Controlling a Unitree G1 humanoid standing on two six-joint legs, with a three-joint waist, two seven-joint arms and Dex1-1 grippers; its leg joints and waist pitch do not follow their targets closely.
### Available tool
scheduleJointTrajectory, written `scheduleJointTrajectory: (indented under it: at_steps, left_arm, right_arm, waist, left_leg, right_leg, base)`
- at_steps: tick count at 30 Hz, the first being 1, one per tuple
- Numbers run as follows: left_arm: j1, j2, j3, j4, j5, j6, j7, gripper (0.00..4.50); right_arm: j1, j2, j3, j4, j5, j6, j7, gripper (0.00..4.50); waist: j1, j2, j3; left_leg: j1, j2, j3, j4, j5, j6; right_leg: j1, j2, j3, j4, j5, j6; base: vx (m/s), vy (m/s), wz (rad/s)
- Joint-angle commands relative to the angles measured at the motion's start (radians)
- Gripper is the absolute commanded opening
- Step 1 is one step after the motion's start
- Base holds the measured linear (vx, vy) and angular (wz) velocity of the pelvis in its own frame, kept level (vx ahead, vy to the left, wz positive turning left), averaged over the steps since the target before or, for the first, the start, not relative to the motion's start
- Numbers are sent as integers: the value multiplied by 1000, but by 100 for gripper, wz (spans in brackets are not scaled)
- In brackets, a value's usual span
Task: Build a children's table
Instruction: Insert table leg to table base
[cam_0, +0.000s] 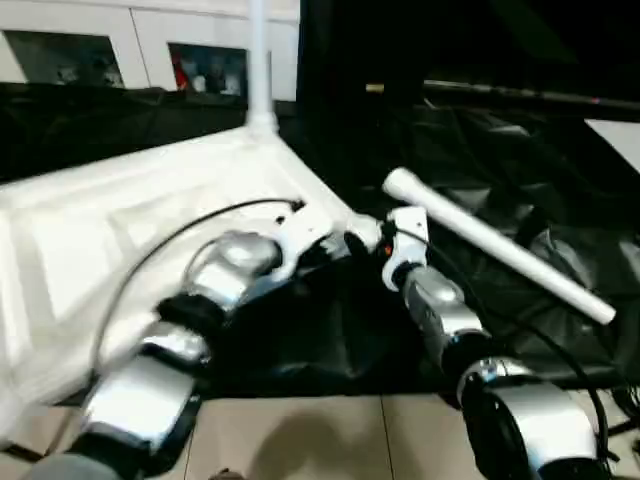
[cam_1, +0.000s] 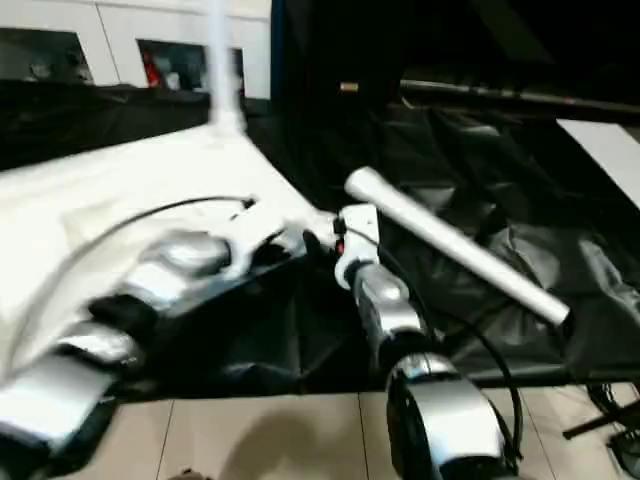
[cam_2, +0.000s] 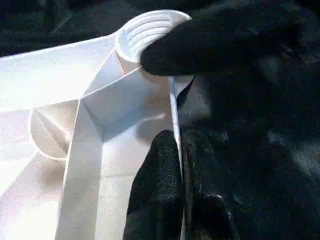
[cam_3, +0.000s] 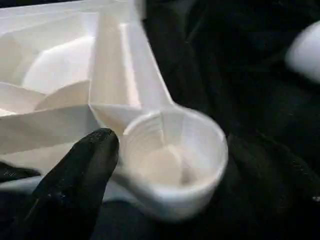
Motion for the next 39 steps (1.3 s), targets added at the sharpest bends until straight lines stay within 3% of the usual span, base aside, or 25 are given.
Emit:
scheduleJointTrajectory:
  at_steps: [1,3,4,8,12,14,16,18,19,20,22,24,25,27,28,29,31,32,34,35,36,37,38,39]
  left_arm:
    - [47,12,-92,39,69,-72,-112,0]
    - [35,71,-139,62,118,-186,-138,0]
    - [33,77,-142,65,124,-193,-136,0]
    - [13,110,-117,84,87,-306,-215,0]
    - [-12,131,-124,107,98,-401,-222,0]
    - [-34,145,-140,134,130,-458,-156,0]
    - [-42,146,-125,148,116,-464,-161,0]
    - [-41,150,-82,138,55,-435,-249,49]
    - [-41,150,-75,136,46,-433,-259,49]
    - [-39,158,-52,120,15,-442,-285,67]
    - [-40,163,-45,121,10,-455,-286,67]
    - [-40,171,-17,107,-27,-454,-307,91]
    - [-42,177,36,70,-95,-425,-309,102]
    - [-46,176,54,61,-120,-409,-303,126]
    - [-45,172,87,42,-151,-377,-269,126]
    - [-41,156,150,12,-197,-301,-191,126]
    - [-32,135,221,-18,-241,-227,-79,126]
    - [-17,105,304,-45,-282,-162,89,126]
    - [45,50,416,-118,-354,-53,304,126]
    - [45,50,416,-118,-354,-53,304,126]
    - [105,23,453,-186,-370,-7,379,126]
    - [105,23,453,-186,-370,-7,379,126]
    - [191,-8,483,-276,-340,-19,479,126]
    - [298,-50,510,-392,-315,-21,552,126]
  right_arm:
    - [12,-12,-1,-21,-4,-5,5,394]
    - [29,-25,-5,-49,-2,-9,9,394]
    - [31,-27,-6,-52,-2,-10,9,394]
    - [45,-44,-15,-73,8,-8,9,394]
    - [57,-56,-23,-85,10,-5,9,394]
    - [65,-58,-29,-102,14,0,10,394]
    - [72,-59,-30,-118,18,4,11,394]
    - [79,-65,-37,-141,31,8,19,396]
    - [79,-66,-38,-143,33,8,20,396]
    - [81,-69,-43,-153,41,10,29,396]
    - [83,-69,-44,-160,42,12,30,396]
    - [88,-74,-45,-177,46,14,40,396]
    - [96,-87,-52,-210,53,27,55,396]
    - [99,-92,-55,-225,55,35,58,396]
    - [108,-98,-56,-249,56,48,62,396]
    - [127,-109,-45,-289,46,72,53,396]
    - [151,-120,-31,-337,33,97,43,396]
    - [182,-129,-14,-398,18,122,30,396]
    - [225,-136,5,-506,-17,205,-15,396]
    - [225,-136,5,-506,-17,205,-15,396]
    - [253,-135,12,-580,-36,241,-40,396]
    - [253,-135,12,-580,-36,241,-40,396]
    - [285,-138,24,-661,-75,261,-69,396]
    - [334,-134,24,-757,-80,283,-77,396]
  waist:
    - [-2,15,-53]
    - [1,18,-52]
    - [-1,16,-53]
    - [-3,11,-54]
    - [-3,9,-56]
    - [-5,10,-57]
    - [-5,12,-55]
    - [-4,10,-56]
    - [-4,10,-56]
    - [-2,15,-58]
    - [-4,11,-59]
    - [0,14,-59]
    - [1,12,-58]
    - [5,14,-60]
    - [7,4,-57]
    - [8,15,-57]
    - [7,23,-56]
    - [4,31,-54]
    - [1,23,-52]
    - [2,23,-52]
    - [0,33,-48]
    - [-4,29,-48]
    - [-5,33,-50]
    - [-8,31,-50]
  left_leg:
    - [26,70,-13,-53,-30,116]
    - [26,69,-12,-54,-35,115]
    - [25,70,-11,-55,-43,107]
    - [23,66,-9,-56,-45,83]
    - [23,64,-5,-53,-29,87]
    - [24,64,-5,-50,-22,95]
    - [22,63,-4,-51,-25,96]
    - [22,64,-4,-50,-25,91]
    - [22,63,-3,-50,-26,89]
    - [24,63,-4,-49,-21,88]
    - [23,62,-1,-47,-11,89]
    - [22,61,0,-46,-9,93]
    - [21,61,1,-45,-5,95]
    - [21,63,3,-42,3,96]
    - [19,62,4,-42,4,101]
    - [19,63,3,-42,0,97]
    - [19,59,2,-41,-29,96]
    - [19,62,0,-43,-43,88]
    - [14,59,-2,-42,-72,83]
    - [16,61,-2,-43,-70,82]
    - [10,60,-4,-45,-69,81]
    - [10,57,-1,-43,-73,79]
    - [12,57,-2,-44,-75,76]
    - [9,62,-3,-42,-54,80]
  right_leg:
    - [44,-77,60,-55,206,-294]
    - [43,-77,62,-55,218,-294]
    - [45,-75,62,-55,222,-284]
    - [48,-74,65,-53,213,-273]
    - [47,-72,67,-49,255,-271]
    - [47,-72,68,-46,281,-272]
    - [47,-71,68,-47,280,-271]
    - [48,-72,69,-45,272,-275]
    - [49,-72,69,-45,272,-277]
    - [49,-73,69,-44,278,-280]
    - [49,-68,69,-40,303,-288]
    - [50,-68,68,-38,328,-294]
    - [51,-67,67,-37,336,-299]
    - [51,-66,65,-32,357,-311]
    - [51,-63,65,-34,356,-312]
    - [51,-64,64,-30,355,-315]
    - [48,-68,66,-36,319,-315]
    - [49,-65,66,-38,317,-311]
    - [55,-66,66,-45,291,-310]
    - [55,-65,67,-46,280,-305]
    - [57,-66,68,-53,240,-291]
    - [54,-63,68,-54,225,-285]
    - [54,-60,69,-54,214,-278]
    - [57,-58,70,-52,246,-262]
  base:
    - [0,0,0]
    - [0,0,0]
    - [0,0,0]
    - [0,0,0]
    - [0,0,0]
    - [0,0,0]
    - [0,0,0]
    - [0,0,0]
    - [0,0,0]
    - [0,0,0]
    - [0,0,0]
    - [0,0,0]
    - [0,0,0]
    - [0,0,0]
    - [0,0,0]
    - [0,0,0]
    - [0,0,0]
    - [0,0,0]
    - [0,0,0]
    - [0,0,0]
    - [0,0,0]
    - [0,0,0]
    - [0,0,0]
    - [0,0,0]
